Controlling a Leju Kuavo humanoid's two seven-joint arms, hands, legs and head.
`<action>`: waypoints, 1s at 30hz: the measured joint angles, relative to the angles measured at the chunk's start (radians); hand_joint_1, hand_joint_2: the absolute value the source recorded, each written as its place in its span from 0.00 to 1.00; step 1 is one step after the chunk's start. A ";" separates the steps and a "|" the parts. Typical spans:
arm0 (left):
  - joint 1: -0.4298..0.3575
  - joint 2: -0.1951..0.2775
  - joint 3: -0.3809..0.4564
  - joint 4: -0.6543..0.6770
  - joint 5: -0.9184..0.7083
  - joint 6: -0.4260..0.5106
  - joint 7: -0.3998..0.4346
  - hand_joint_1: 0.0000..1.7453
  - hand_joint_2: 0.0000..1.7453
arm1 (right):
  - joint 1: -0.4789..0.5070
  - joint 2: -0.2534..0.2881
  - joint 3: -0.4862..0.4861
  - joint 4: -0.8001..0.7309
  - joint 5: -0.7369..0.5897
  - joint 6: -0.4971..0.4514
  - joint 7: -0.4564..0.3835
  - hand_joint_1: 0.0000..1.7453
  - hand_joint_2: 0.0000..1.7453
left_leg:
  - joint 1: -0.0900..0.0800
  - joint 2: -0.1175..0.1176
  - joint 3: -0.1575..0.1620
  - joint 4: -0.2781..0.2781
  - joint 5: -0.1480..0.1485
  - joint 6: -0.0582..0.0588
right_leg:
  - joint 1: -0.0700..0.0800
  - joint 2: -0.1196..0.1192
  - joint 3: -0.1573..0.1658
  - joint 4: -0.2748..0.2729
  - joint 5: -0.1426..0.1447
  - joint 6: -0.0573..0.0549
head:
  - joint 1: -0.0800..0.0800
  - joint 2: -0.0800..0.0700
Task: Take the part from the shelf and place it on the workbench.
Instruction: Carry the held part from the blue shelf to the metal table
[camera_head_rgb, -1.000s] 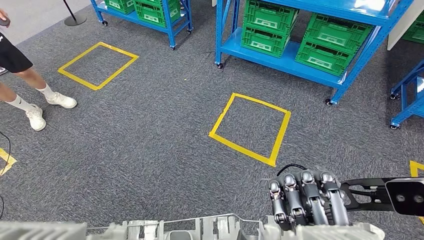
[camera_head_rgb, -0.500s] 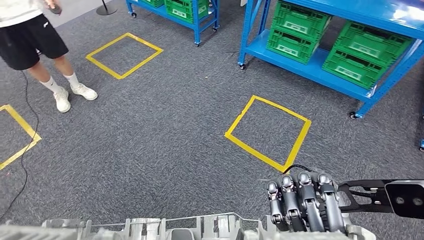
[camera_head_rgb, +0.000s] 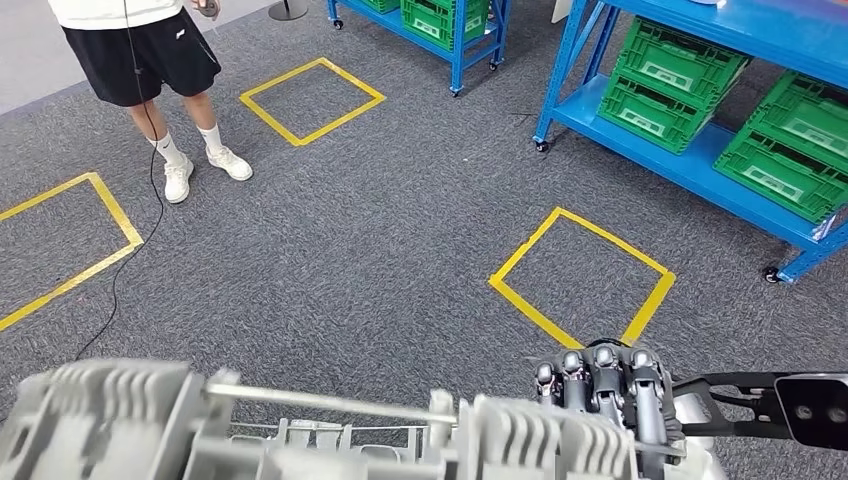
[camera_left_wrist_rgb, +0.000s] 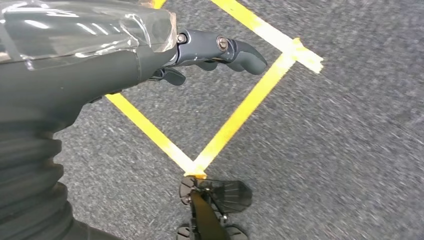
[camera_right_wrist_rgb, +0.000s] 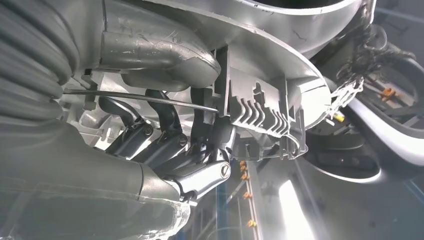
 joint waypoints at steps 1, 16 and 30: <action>0.001 -0.003 0.000 0.008 0.000 0.004 -0.004 0.00 1.00 | 0.004 0.000 -0.003 -0.004 0.001 -0.004 0.003 1.00 1.00 | 0.001 0.004 -0.003 0.003 -0.001 -0.005 | 0.000 -0.006 0.001 -0.002 0.002 -0.006 | 0.000 0.000; -0.021 -0.021 0.025 0.053 0.019 -0.008 -0.027 0.00 1.00 | 0.061 -0.002 -0.035 -0.025 0.007 -0.014 0.008 1.00 1.00 | -0.007 0.139 0.006 0.004 -0.019 0.006 | 0.013 -0.127 0.016 -0.009 -0.014 -0.004 | -0.007 0.000; -0.024 -0.031 0.042 0.059 0.060 -0.111 -0.008 0.00 1.00 | 0.051 -0.004 -0.042 -0.027 0.004 -0.009 0.006 1.00 1.00 | -0.005 -0.004 0.018 -0.010 -0.007 0.009 | 0.008 0.003 -0.007 -0.009 0.016 -0.002 | -0.001 0.000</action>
